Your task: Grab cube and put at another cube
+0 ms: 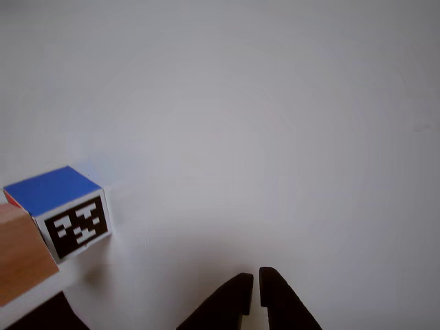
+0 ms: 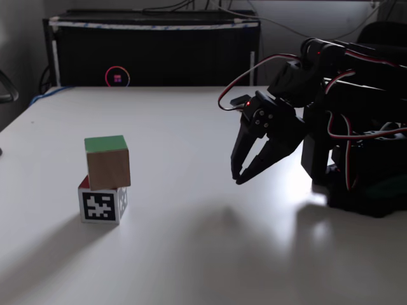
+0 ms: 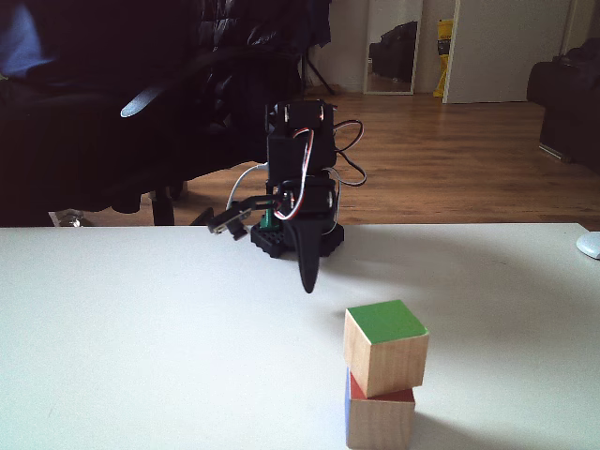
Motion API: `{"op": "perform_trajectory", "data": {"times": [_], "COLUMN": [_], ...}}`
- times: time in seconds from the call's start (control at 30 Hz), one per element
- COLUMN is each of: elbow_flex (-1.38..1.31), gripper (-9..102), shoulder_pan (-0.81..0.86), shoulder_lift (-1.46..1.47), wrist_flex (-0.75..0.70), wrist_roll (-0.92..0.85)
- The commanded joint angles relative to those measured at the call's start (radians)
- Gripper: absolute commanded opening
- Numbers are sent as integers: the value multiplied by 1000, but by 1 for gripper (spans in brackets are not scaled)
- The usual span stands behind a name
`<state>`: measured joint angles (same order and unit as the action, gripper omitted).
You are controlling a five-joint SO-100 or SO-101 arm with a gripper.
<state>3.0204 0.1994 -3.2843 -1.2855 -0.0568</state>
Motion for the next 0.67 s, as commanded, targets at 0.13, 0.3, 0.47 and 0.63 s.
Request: {"op": "perform_trajectory", "data": {"times": [0.13,0.3,0.47,0.63], "elbow_flex": [-52,-52,-52,-52], "gripper": [0,0,0,0], "shoulder_pan": [29,37,37,37], "shoulder_lift": [-5,-5,-5,-5], "wrist_flex": [-5,-5,-5,-5], "wrist_roll": [29,35,35,35]}}
